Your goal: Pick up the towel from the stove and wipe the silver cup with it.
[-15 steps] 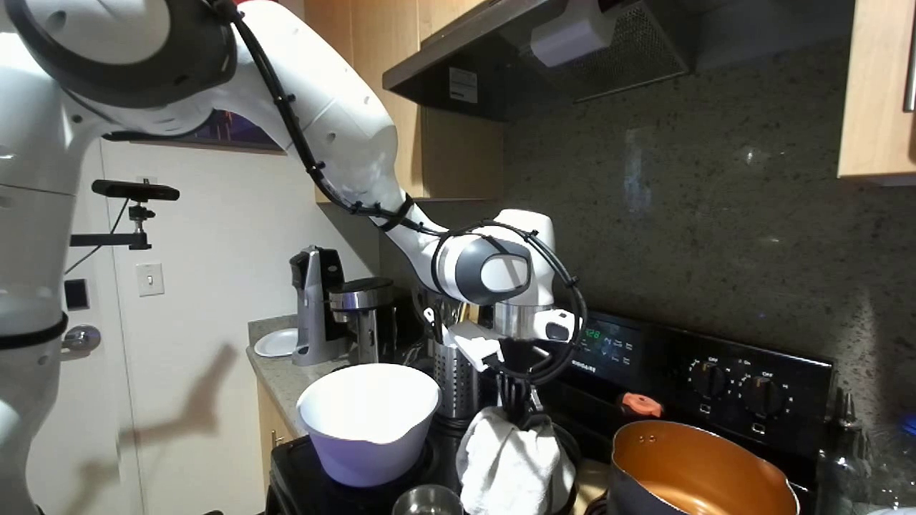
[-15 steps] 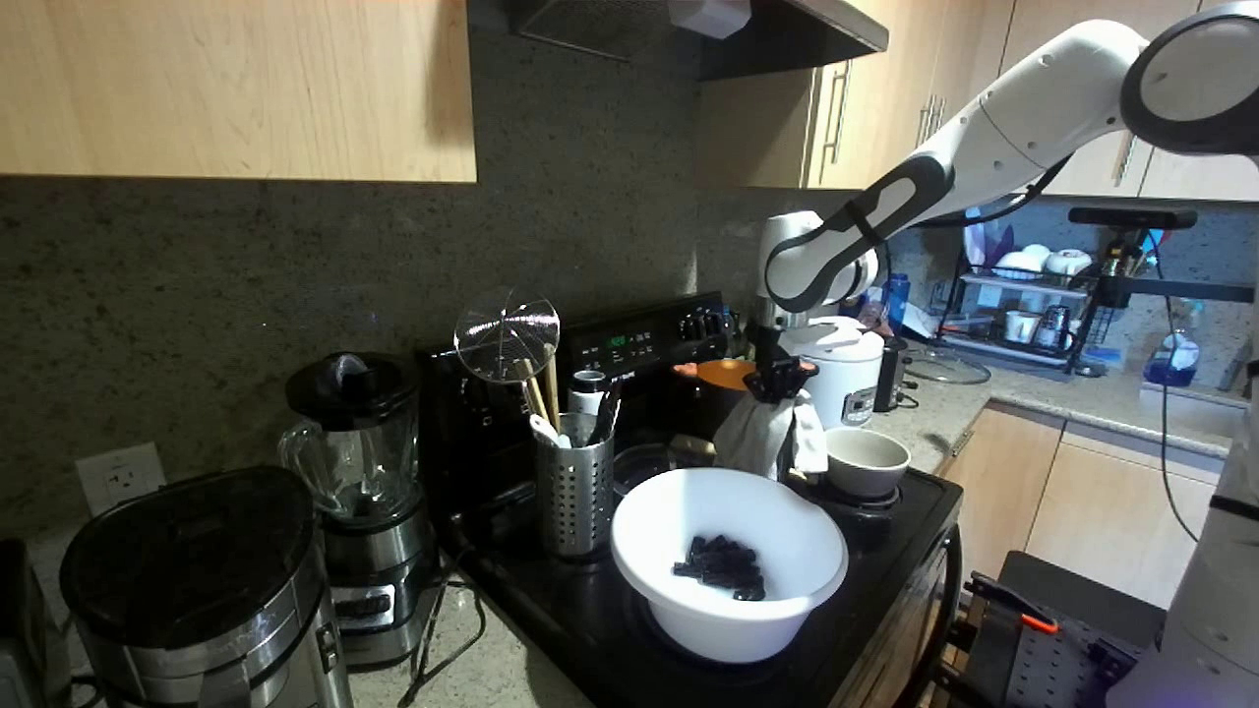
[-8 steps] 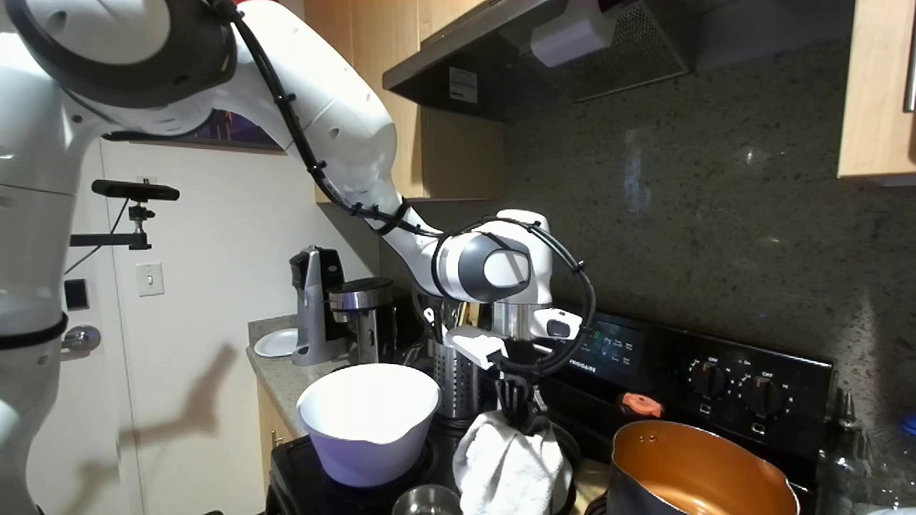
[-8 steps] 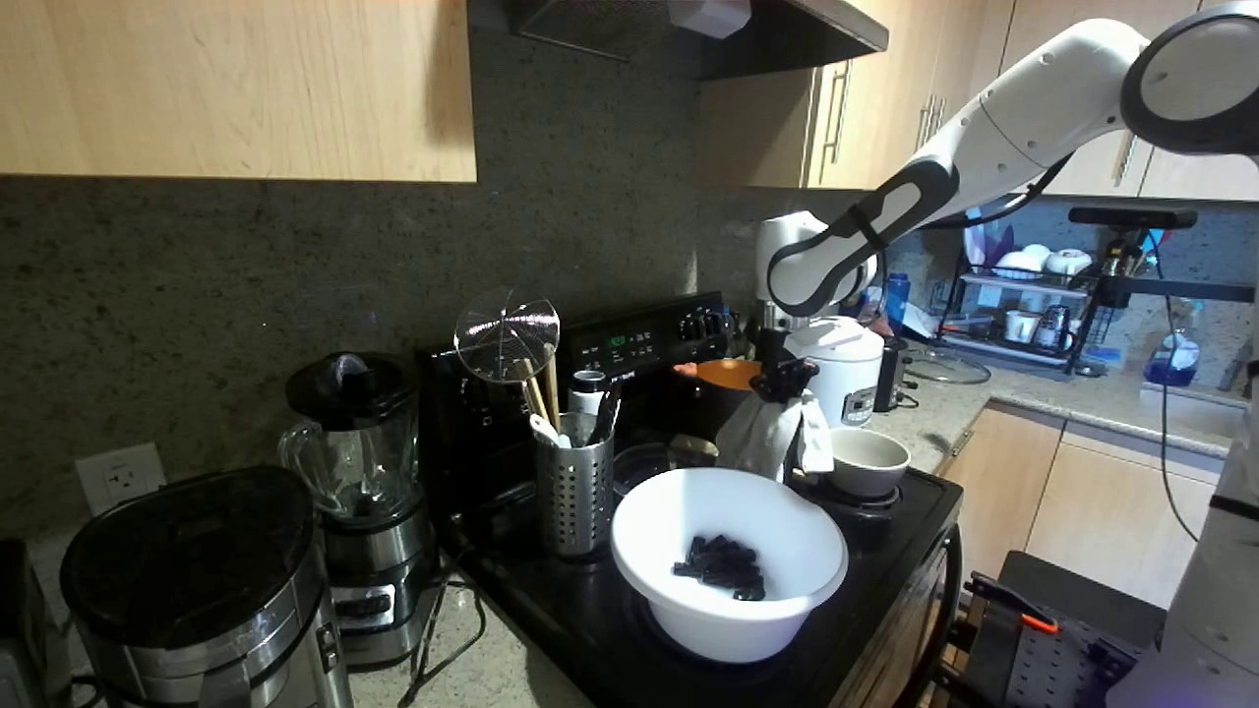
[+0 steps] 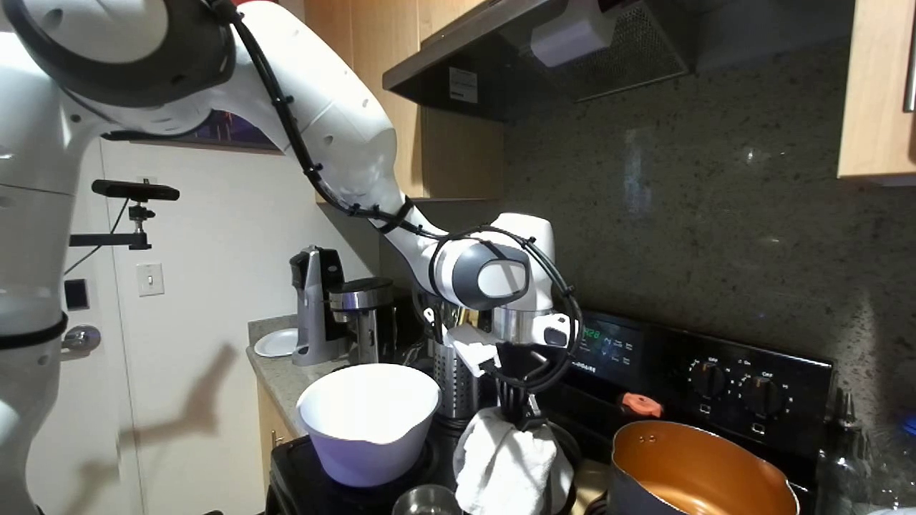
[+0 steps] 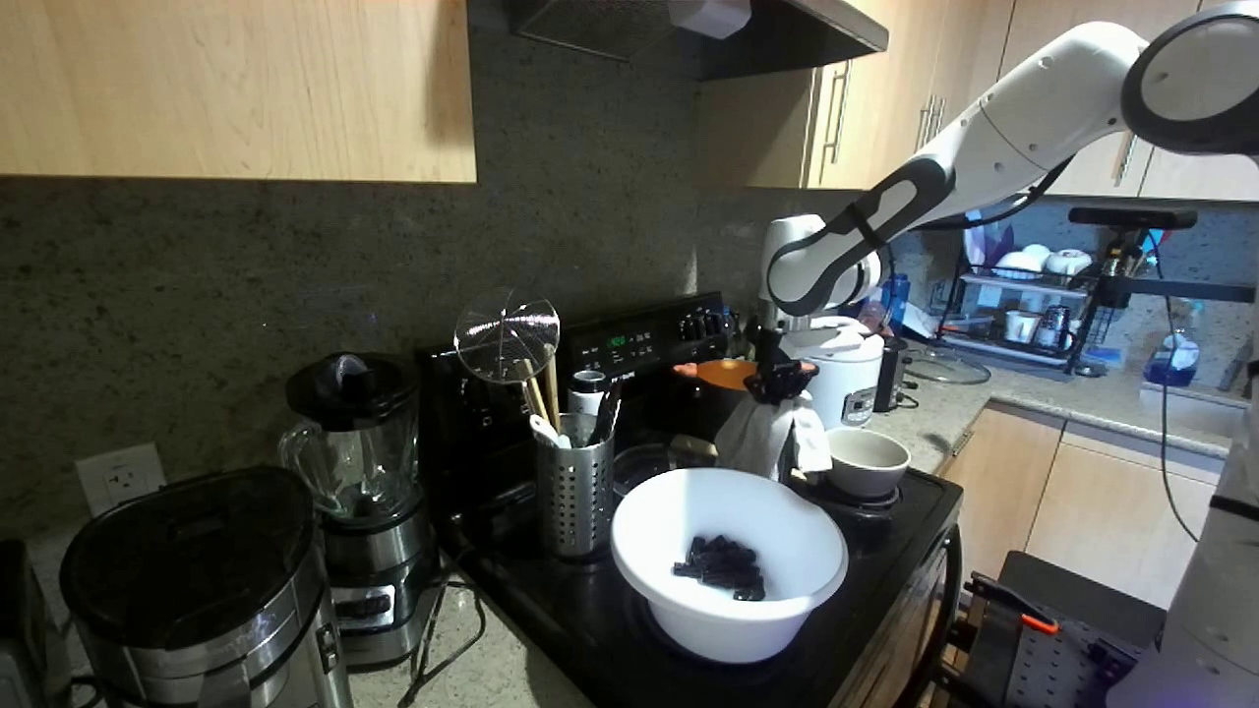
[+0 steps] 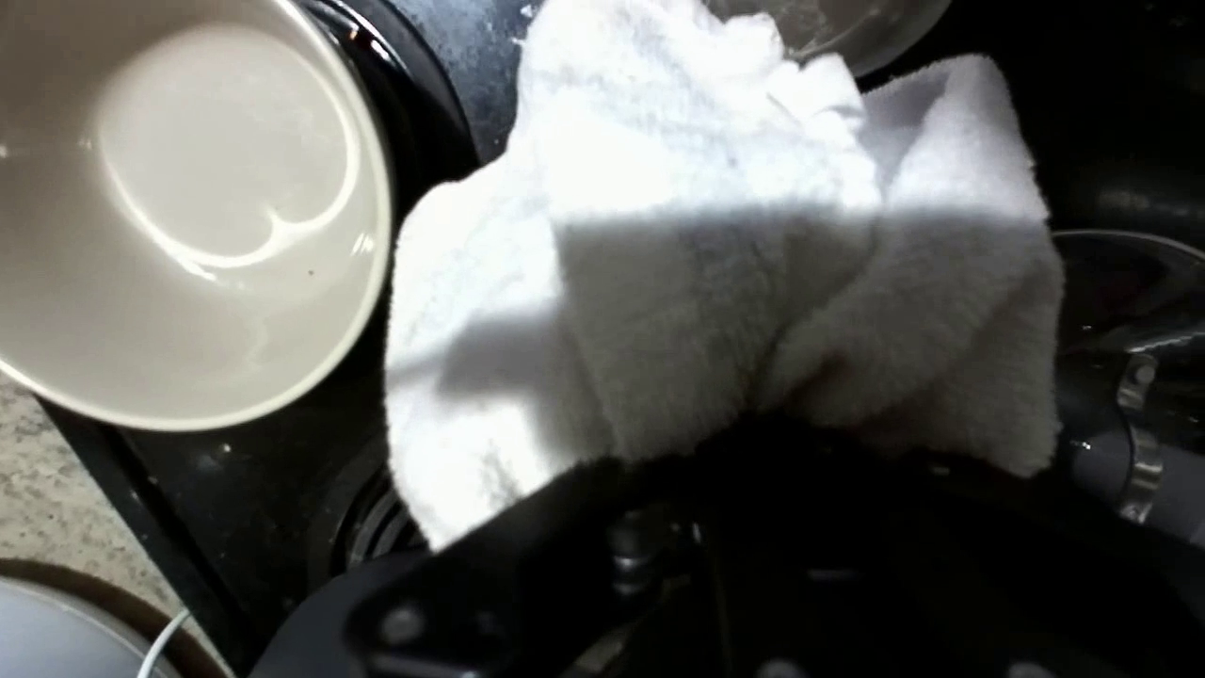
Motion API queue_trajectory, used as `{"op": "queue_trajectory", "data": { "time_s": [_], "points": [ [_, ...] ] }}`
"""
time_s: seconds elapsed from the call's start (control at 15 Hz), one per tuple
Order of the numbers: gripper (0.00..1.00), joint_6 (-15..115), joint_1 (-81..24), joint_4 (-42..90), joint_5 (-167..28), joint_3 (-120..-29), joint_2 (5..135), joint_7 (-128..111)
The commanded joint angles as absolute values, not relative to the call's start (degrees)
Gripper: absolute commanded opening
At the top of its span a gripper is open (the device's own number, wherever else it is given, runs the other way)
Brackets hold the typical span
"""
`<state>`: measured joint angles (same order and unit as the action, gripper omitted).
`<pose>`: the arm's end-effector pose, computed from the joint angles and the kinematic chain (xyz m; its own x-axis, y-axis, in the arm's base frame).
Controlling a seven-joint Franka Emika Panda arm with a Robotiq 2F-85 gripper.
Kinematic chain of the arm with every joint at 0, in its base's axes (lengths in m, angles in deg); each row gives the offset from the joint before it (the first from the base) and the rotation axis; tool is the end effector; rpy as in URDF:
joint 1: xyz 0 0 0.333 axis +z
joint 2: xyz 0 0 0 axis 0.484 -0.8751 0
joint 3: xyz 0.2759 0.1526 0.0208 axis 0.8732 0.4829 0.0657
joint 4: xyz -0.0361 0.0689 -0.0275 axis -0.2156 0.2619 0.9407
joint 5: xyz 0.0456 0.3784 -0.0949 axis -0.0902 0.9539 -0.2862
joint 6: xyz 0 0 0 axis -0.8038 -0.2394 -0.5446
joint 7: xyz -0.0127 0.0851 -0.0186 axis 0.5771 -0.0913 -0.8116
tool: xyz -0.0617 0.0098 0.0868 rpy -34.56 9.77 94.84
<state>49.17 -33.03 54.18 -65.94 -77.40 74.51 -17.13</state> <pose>0.5528 -0.1062 0.3073 0.9144 -0.4048 -0.0075 -0.4046 -0.9143 0.0218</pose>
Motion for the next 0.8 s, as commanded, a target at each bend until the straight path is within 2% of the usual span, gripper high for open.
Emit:
{"op": "queue_trajectory", "data": {
  "time_s": [0.0,0.27,0.73],
  "points": [
    [0.01,45.19,-32.80,54.64,-66.94,-77.47,74.93,-18.52],
    [0.01,47.69,-32.05,55.35,-73.72,-78.07,75.03,-21.14],
    [0.01,53.87,-33.87,58.28,-71.49,-78.20,73.49,-18.22]
  ]
}}
